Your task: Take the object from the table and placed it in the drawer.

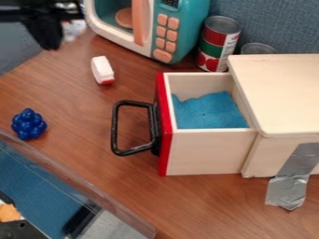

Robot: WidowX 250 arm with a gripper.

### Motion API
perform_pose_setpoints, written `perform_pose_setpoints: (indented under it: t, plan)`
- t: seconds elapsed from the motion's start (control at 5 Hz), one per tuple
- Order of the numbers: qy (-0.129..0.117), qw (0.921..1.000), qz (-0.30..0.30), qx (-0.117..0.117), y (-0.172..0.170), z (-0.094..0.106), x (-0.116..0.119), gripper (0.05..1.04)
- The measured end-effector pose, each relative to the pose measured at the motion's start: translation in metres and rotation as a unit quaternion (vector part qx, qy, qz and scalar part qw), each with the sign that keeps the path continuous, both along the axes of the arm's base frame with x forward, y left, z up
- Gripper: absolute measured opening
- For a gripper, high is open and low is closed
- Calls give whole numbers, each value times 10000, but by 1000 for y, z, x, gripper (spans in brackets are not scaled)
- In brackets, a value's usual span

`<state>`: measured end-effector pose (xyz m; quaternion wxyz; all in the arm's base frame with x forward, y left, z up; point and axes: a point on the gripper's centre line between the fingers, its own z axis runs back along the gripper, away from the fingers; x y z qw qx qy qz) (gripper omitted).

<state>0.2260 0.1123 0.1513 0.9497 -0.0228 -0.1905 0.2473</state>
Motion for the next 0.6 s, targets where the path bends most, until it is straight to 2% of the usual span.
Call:
perform_pose_setpoints:
  t: [0.4,0.6]
  plan:
    - [-269,9930,-1151,73,-85,10,-26,49]
    - [-154,9902,-1390,-29,-103,0,-27,49]
